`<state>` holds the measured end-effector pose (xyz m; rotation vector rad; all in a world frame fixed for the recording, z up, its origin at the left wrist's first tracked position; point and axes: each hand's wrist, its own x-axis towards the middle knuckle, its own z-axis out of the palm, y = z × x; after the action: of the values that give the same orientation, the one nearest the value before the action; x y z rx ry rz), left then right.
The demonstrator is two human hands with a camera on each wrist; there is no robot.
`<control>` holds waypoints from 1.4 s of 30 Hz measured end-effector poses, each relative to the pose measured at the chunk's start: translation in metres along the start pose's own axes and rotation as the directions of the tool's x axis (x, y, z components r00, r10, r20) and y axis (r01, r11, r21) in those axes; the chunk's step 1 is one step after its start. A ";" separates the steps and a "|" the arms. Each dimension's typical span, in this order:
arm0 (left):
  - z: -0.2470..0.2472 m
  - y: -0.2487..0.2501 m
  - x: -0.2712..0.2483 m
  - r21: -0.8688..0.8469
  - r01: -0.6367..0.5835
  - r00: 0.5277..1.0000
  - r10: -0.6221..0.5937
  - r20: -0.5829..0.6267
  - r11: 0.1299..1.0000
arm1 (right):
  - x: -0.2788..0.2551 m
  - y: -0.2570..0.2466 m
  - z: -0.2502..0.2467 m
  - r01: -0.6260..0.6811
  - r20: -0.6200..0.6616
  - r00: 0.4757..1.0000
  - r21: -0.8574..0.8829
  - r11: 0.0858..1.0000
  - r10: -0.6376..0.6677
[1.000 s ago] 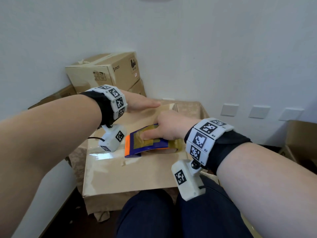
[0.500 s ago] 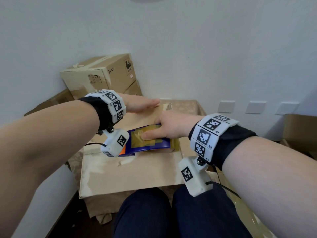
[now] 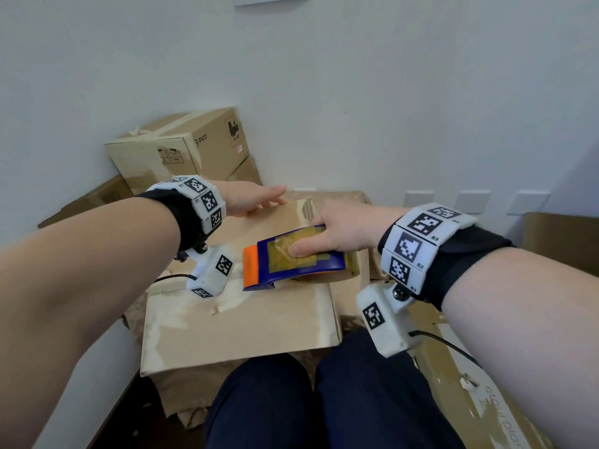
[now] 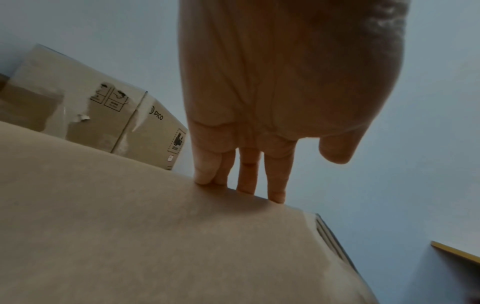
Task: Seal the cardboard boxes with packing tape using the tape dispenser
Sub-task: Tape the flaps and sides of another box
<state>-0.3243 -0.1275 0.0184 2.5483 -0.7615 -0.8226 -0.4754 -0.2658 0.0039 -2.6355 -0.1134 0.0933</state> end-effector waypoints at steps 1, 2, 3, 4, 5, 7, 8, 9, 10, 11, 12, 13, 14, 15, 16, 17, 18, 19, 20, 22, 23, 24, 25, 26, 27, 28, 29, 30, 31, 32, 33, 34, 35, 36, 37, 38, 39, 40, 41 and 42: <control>0.000 -0.001 0.000 0.009 0.003 1.000 -0.003 -0.011 1.000 | -0.002 0.002 -0.002 -0.006 -0.004 1.000 -0.037 0.999 0.006; 0.000 -0.003 0.000 0.011 0.004 1.000 -0.004 -0.022 1.000 | -0.005 0.007 -0.006 -0.027 -0.008 1.000 -0.089 0.996 0.026; -0.001 -0.004 0.000 0.011 0.006 0.999 -0.005 -0.032 1.000 | -0.010 0.015 -0.012 -0.061 -0.015 0.998 -0.127 0.990 0.060; -0.001 -0.005 0.000 0.003 0.002 0.999 -0.002 -0.034 1.000 | -0.018 0.025 -0.019 -0.112 -0.019 0.994 -0.134 0.985 0.110; 0.000 -0.006 0.000 -0.004 0.005 0.999 -0.005 -0.033 1.000 | -0.026 0.034 -0.025 -0.165 -0.020 0.986 -0.117 0.979 0.164; 0.000 -0.005 0.000 0.030 0.010 0.999 -0.008 -0.042 0.999 | -0.040 0.047 -0.032 -0.244 -0.009 0.970 -0.082 0.966 0.244; 0.000 -0.005 0.001 0.062 0.010 0.999 -0.008 -0.046 0.998 | -0.043 0.049 -0.032 -0.259 -0.005 0.966 -0.080 0.963 0.259; 0.000 -0.003 0.002 0.118 0.013 0.999 -0.008 -0.045 0.993 | -0.043 0.049 -0.032 -0.265 -0.005 0.964 -0.080 0.961 0.265; 0.000 -0.002 0.002 0.174 0.010 0.999 -0.001 -0.049 0.985 | -0.042 0.049 -0.031 -0.265 -0.009 0.964 -0.083 0.961 0.265; 0.001 -0.002 0.004 0.220 0.014 0.998 -0.001 -0.060 0.975 | -0.040 0.049 -0.030 -0.266 -0.015 0.964 -0.088 0.960 0.265; 0.002 -0.001 0.006 0.268 0.019 0.997 0.000 -0.071 0.963 | -0.040 0.048 -0.030 -0.269 -0.024 0.963 -0.091 0.959 0.268; 0.004 0.000 0.007 0.305 0.026 0.997 -0.001 -0.083 0.952 | -0.039 0.048 -0.030 -0.275 -0.030 0.961 -0.090 0.957 0.273; 0.006 0.000 0.008 0.333 0.021 0.997 0.008 -0.083 0.943 | -0.039 0.048 -0.030 -0.273 -0.036 0.962 -0.093 0.957 0.271; 0.010 0.002 0.008 0.366 0.011 0.998 0.015 -0.068 0.931 | -0.039 0.048 -0.029 -0.270 -0.041 0.963 -0.099 0.958 0.267; 0.012 0.006 0.008 0.399 0.001 0.999 0.020 -0.047 0.917 | -0.040 0.048 -0.029 -0.264 -0.043 0.964 -0.107 0.958 0.261; 0.015 0.011 0.007 0.430 -0.009 0.999 0.028 -0.039 0.903 | -0.040 0.046 -0.027 -0.259 -0.045 0.966 -0.115 0.959 0.255; 0.016 0.016 0.007 0.456 -0.019 0.999 0.039 -0.036 0.890 | -0.040 0.045 -0.026 -0.250 -0.048 0.968 -0.124 0.960 0.246; 0.018 0.022 0.005 0.485 -0.021 0.998 0.044 -0.036 0.874 | -0.039 0.044 -0.026 -0.242 -0.049 0.970 -0.129 0.962 0.237; 0.018 0.029 0.005 0.509 -0.028 0.998 0.056 -0.040 0.860 | -0.039 0.043 -0.025 -0.236 -0.049 0.972 -0.130 0.963 0.231; 0.019 0.038 0.007 0.547 -0.064 0.995 0.094 -0.028 0.835 | -0.038 0.043 -0.024 -0.234 -0.043 0.972 -0.122 0.965 0.230; 0.020 0.041 0.009 0.564 -0.077 0.994 0.110 -0.026 0.822 | -0.038 0.044 -0.024 -0.235 -0.039 0.972 -0.118 0.965 0.232; 0.020 0.042 0.011 0.576 -0.090 0.992 0.127 -0.025 0.812 | -0.038 0.044 -0.024 -0.236 -0.040 0.972 -0.117 0.965 0.233; 0.021 0.043 0.013 0.585 -0.093 0.991 0.131 -0.024 0.805 | -0.037 0.045 -0.023 -0.237 -0.039 0.971 -0.118 0.964 0.234; 0.020 0.042 0.015 0.573 -0.089 0.992 0.127 -0.027 0.815 | -0.037 0.045 -0.023 -0.238 -0.040 0.971 -0.121 0.964 0.235; 0.020 0.041 0.016 0.551 -0.085 0.992 0.124 -0.034 0.830 | -0.036 0.045 -0.023 -0.238 -0.040 0.971 -0.125 0.963 0.235; 0.019 0.040 0.017 0.528 -0.093 0.991 0.130 -0.033 0.844 | -0.035 0.045 -0.023 -0.235 -0.040 0.972 -0.129 0.963 0.232; 0.019 0.040 0.017 0.509 -0.103 0.991 0.133 -0.024 0.855 | -0.034 0.045 -0.023 -0.236 -0.038 0.972 -0.131 0.963 0.233; 0.019 0.040 0.017 0.507 -0.112 0.990 0.137 -0.012 0.854 | -0.033 0.044 -0.023 -0.240 -0.037 0.971 -0.127 0.963 0.237; 0.020 0.040 0.017 0.525 -0.106 0.992 0.129 -0.007 0.844 | -0.032 0.043 -0.024 -0.246 -0.041 0.969 -0.119 0.962 0.242; 0.021 0.040 0.017 0.542 -0.088 0.994 0.112 -0.012 0.836 | -0.031 0.042 -0.024 -0.251 -0.045 0.968 -0.114 0.961 0.247; 0.023 0.040 0.017 0.553 -0.072 0.995 0.097 -0.016 0.830 | -0.029 0.040 -0.024 -0.254 -0.049 0.967 -0.116 0.960 0.250; 0.024 0.038 0.018 0.557 -0.066 0.995 0.093 -0.020 0.828 | -0.028 0.040 -0.023 -0.254 -0.052 0.967 -0.125 0.959 0.249; 0.026 0.037 0.020 0.558 -0.064 0.995 0.094 -0.026 0.828 | -0.025 0.039 -0.022 -0.252 -0.058 0.968 -0.144 0.957 0.246; 0.027 0.035 0.021 0.559 -0.066 0.994 0.104 -0.037 0.827 | -0.022 0.038 -0.021 -0.248 -0.063 0.968 -0.172 0.953 0.241; 0.027 0.034 0.021 0.559 -0.068 0.992 0.118 -0.054 0.826 | -0.019 0.037 -0.019 -0.244 -0.070 0.969 -0.198 0.949 0.235; 0.027 0.033 0.020 0.554 -0.065 0.989 0.128 -0.075 0.830 | -0.016 0.037 -0.017 -0.242 -0.078 0.970 -0.213 0.947 0.230; 0.027 0.032 0.019 0.548 -0.060 0.986 0.135 -0.097 0.834 | -0.013 0.037 -0.015 -0.242 -0.084 0.970 -0.215 0.946 0.229; 0.027 0.032 0.018 0.544 -0.061 0.983 0.145 -0.113 0.837 | -0.011 0.038 -0.014 -0.245 -0.089 0.969 -0.212 0.946 0.231; 0.026 0.031 0.017 0.542 -0.068 0.980 0.158 -0.122 0.838 | -0.010 0.039 -0.012 -0.244 -0.090 0.969 -0.207 0.947 0.230; 0.025 0.030 0.016 0.539 -0.073 0.977 0.169 -0.129 0.839 | -0.011 0.040 -0.011 -0.239 -0.092 0.970 -0.198 0.951 0.225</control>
<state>-0.3407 -0.1649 0.0069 2.9537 -1.2211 -0.3682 -0.4824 -0.3069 -0.0057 -2.8475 0.2241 0.0743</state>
